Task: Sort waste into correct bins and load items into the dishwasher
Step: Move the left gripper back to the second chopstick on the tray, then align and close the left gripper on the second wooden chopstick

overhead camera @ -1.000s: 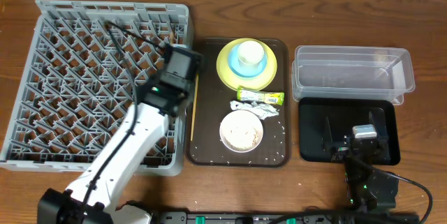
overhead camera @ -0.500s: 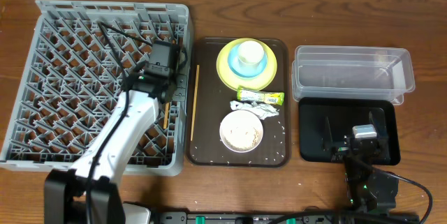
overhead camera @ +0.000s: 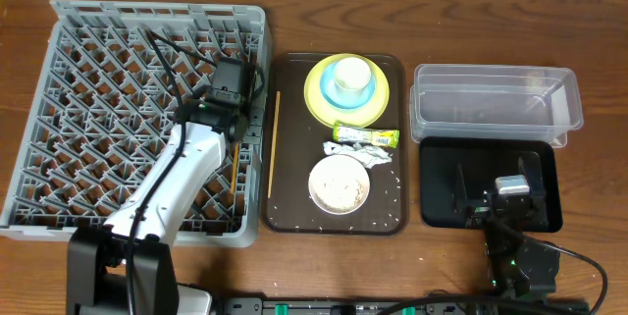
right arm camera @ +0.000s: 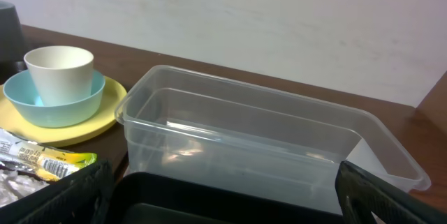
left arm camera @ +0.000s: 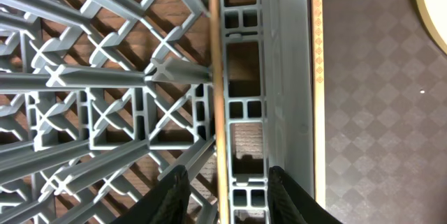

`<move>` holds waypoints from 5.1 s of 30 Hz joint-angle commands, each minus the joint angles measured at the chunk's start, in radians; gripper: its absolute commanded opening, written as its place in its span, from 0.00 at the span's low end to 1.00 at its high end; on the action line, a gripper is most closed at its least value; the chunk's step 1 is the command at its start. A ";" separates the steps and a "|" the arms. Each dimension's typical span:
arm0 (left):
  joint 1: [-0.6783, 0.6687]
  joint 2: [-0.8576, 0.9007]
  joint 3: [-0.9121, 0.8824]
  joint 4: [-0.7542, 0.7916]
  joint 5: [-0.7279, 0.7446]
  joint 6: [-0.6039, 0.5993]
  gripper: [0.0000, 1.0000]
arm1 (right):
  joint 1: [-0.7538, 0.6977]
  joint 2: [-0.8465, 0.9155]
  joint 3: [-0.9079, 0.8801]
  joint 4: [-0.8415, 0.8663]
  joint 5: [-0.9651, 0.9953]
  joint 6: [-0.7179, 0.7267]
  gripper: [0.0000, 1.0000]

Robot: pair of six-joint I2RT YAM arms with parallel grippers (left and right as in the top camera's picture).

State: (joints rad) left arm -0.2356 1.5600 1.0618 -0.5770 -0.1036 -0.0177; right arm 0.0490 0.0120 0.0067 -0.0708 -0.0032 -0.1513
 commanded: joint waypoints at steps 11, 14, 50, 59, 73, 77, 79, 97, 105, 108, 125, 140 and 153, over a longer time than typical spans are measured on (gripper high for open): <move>0.000 -0.298 0.001 -0.055 0.183 -0.093 0.64 | 0.006 -0.005 -0.002 -0.004 -0.001 -0.011 0.99; 0.000 -0.362 0.000 -0.066 0.333 -0.092 0.69 | 0.006 -0.005 -0.002 -0.004 -0.001 -0.011 0.99; -0.364 0.169 -0.026 0.039 -0.291 -0.477 0.08 | 0.006 -0.005 -0.002 -0.004 -0.001 -0.011 0.99; -0.364 0.247 -0.026 0.071 -0.365 -0.444 0.08 | 0.006 -0.005 -0.002 -0.004 -0.001 -0.011 0.99; -0.364 0.299 -0.026 0.077 -0.388 -0.419 0.08 | 0.006 -0.005 -0.002 -0.004 -0.001 -0.011 0.99; -0.364 0.303 -0.026 0.079 -0.388 -0.417 0.08 | 0.006 -0.005 -0.002 -0.004 -0.001 -0.011 0.99; -0.364 0.303 -0.026 0.080 -0.388 -0.417 0.08 | 0.006 -0.005 -0.002 -0.004 -0.001 -0.011 0.99; -0.365 0.336 -0.034 0.063 -0.410 -0.410 0.08 | 0.006 -0.005 -0.002 -0.004 -0.001 -0.011 0.99; -0.365 0.346 -0.034 0.063 -0.389 -0.410 0.08 | 0.006 -0.005 -0.002 -0.004 -0.001 -0.011 0.99; -0.365 0.346 -0.034 0.063 -0.364 -0.409 0.08 | 0.006 -0.005 -0.002 -0.004 -0.001 -0.011 0.99; -0.365 0.332 -0.014 0.067 -0.141 -0.315 0.09 | 0.006 -0.005 -0.002 -0.004 -0.001 -0.011 0.99; -0.362 0.227 -0.010 0.103 -0.121 -0.315 0.50 | 0.006 -0.005 -0.002 -0.004 -0.001 -0.011 0.99; -0.215 0.206 -0.011 0.131 0.067 -0.245 0.23 | 0.006 -0.005 -0.002 -0.004 -0.001 -0.011 0.99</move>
State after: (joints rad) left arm -0.4843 1.7454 1.0546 -0.4446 -0.1738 -0.3092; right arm 0.0490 0.0120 0.0067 -0.0704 -0.0032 -0.1513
